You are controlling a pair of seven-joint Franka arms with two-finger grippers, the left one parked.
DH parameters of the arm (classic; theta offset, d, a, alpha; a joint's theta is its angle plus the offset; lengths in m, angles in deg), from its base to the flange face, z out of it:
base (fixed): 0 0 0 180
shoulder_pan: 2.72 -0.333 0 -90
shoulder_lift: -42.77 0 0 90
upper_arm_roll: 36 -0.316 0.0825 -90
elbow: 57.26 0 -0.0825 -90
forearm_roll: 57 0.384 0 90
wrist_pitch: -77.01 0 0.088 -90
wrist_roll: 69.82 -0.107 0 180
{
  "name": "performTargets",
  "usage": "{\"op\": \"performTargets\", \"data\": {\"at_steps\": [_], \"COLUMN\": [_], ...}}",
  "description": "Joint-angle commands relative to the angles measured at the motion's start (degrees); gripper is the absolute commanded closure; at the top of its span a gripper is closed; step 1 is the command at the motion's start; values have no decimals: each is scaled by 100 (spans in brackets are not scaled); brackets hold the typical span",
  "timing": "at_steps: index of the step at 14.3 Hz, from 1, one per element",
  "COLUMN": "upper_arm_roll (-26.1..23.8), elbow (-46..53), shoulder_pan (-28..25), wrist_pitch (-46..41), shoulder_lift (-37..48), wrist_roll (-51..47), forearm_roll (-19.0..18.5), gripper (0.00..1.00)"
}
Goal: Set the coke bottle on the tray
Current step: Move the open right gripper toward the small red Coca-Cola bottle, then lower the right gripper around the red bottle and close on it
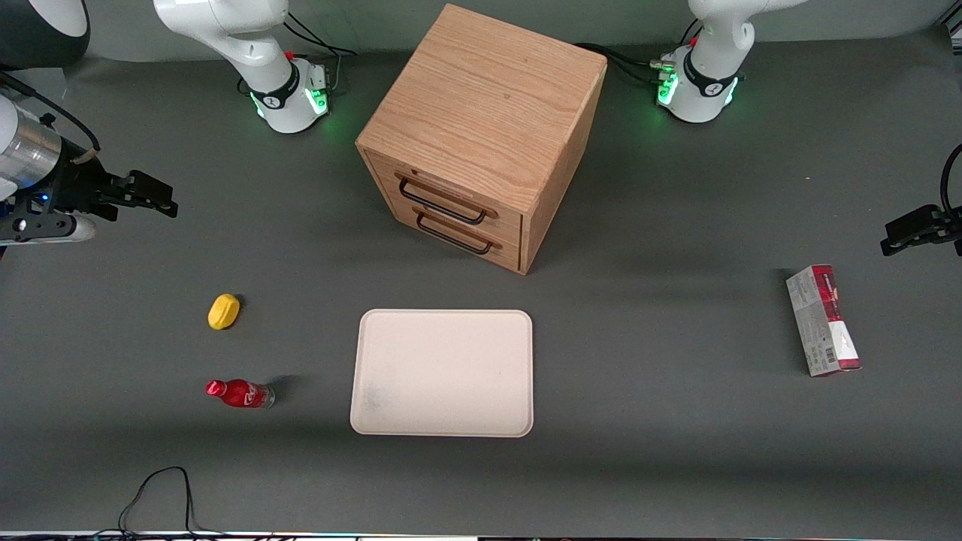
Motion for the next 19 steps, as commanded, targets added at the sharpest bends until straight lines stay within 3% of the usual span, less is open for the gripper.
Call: {"op": "performTargets", "data": {"at_steps": [1, 5, 9, 14, 19], "upper_arm_roll": [68, 60, 42, 42, 60], "elbow": [828, 2313, 4519, 4428, 3391], "shoulder_pan": [-63, -64, -55, -11, 77], "wrist_pitch": [-162, -425, -461, -224, 1092], "shoulder_lift": [-602, -1770, -3747, -4128, -4190], "wrist_roll": [45, 28, 10, 72, 133], "forearm_roll": [-42, -33, -16, 46, 125], "gripper": [0, 0, 0, 0, 0]}}
